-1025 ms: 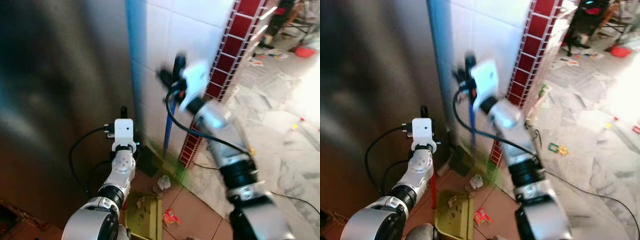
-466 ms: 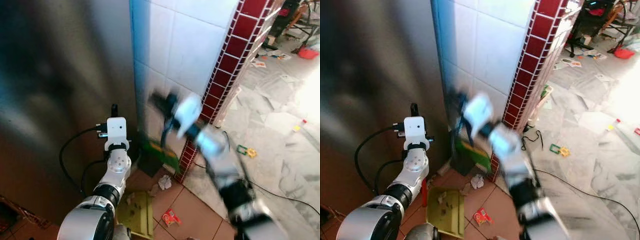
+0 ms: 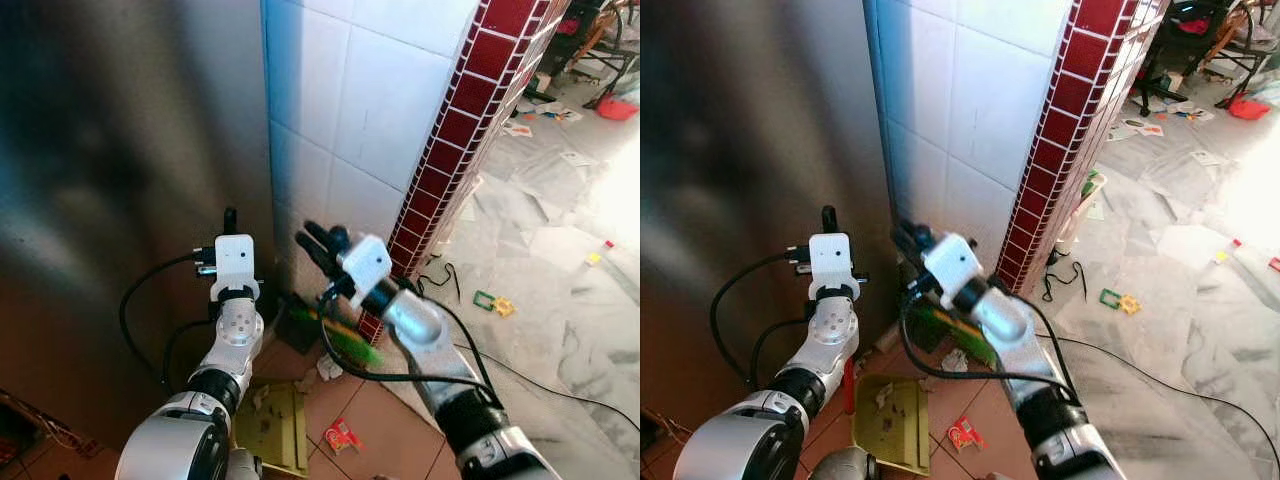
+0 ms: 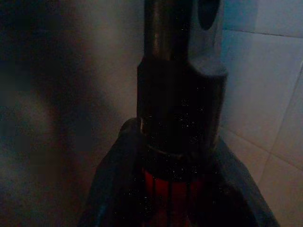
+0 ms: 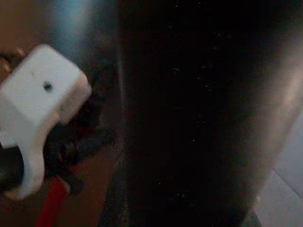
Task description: Sweep floor
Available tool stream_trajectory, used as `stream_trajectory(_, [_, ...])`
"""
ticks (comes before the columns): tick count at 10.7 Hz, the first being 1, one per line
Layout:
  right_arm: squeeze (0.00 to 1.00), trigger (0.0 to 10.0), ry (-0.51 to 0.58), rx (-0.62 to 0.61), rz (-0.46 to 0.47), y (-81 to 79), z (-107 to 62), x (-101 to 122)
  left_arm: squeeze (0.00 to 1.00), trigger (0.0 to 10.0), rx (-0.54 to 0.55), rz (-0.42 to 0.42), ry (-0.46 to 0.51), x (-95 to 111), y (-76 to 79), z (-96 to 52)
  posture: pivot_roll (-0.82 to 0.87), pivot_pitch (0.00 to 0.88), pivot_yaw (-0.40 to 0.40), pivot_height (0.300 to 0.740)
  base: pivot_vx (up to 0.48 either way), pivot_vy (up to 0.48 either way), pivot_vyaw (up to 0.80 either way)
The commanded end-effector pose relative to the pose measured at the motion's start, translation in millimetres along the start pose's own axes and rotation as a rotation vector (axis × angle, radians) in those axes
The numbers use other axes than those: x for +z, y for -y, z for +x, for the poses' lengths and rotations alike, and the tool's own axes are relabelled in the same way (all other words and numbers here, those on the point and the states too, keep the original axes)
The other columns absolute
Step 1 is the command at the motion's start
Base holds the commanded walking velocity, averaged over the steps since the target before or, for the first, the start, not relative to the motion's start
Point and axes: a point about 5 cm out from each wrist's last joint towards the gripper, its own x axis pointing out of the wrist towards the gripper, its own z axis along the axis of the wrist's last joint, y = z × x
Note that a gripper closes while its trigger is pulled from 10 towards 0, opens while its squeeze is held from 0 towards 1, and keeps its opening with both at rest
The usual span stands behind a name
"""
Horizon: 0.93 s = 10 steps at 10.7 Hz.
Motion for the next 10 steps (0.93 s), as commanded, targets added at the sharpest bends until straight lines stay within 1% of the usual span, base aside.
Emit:
stream_trajectory(1, [0.0, 10.0, -0.01, -0.029, -0.06, 8.9, -4.3, 0.2, 0.0, 10.0, -0.011, 0.012, 0.028, 4.9, 2.1, 1.9, -0.03, 0.0, -0.049, 0.74, 0.0, 0.0, 0.0])
stream_trajectory(2, [0.0, 10.0, -0.019, -0.048, -0.071, 10.9, -6.1, -1.6, 0.0, 10.0, -0.01, 0.012, 0.027, 4.9, 2.0, 2.1, -0.03, 0.0, -0.048, 0.74, 0.0, 0.0, 0.0])
stream_trajectory(4, [0.0, 10.0, -0.054, -0.059, -0.043, 13.1, -7.9, -7.8, 0.0, 10.0, -0.012, 0.011, 0.027, 5.3, 2.6, 2.3, -0.04, 0.0, -0.048, 0.74, 0.0, 0.0, 0.0])
stream_trajectory(5, [0.0, 10.0, -0.094, 0.012, 0.008, 5.6, -5.1, -12.9, 0.0, 10.0, -0.012, 0.01, 0.027, 5.6, 2.7, 2.6, -0.04, 0.0, -0.048, 0.74, 0.0, 0.0, 0.0])
stream_trajectory(7, [0.0, 10.0, -0.105, 0.066, 0.08, 0.0, -4.8, -13.8, 0.0, 10.0, -0.01, 0.009, 0.026, 6.0, 2.9, 2.9, -0.04, 0.0, -0.05, 0.74, 0.0, 0.0, 0.0])
stream_trajectory(8, [0.0, 10.0, -0.105, 0.132, 0.105, -1.5, -9.7, -12.3, 0.0, 10.0, -0.008, 0.008, 0.025, 5.9, 2.6, 3.0, -0.04, 0.0, -0.05, 0.74, 0.0, 0.0, 0.0])
stream_trajectory(9, [0.0, 10.0, -0.11, 0.188, 0.127, 1.1, -16.9, -9.3, 0.0, 10.0, -0.009, 0.008, 0.025, 6.0, 2.7, 3.1, -0.04, 0.0, -0.049, 0.74, 0.0, 0.0, 0.0])
stream_trajectory(10, [0.0, 10.0, -0.114, 0.205, 0.128, 3.4, -20.0, -7.8, 0.0, 10.0, -0.011, 0.008, 0.025, 6.1, 2.8, 3.2, -0.05, 0.0, -0.047, 0.74, 0.0, 0.0, 0.0])
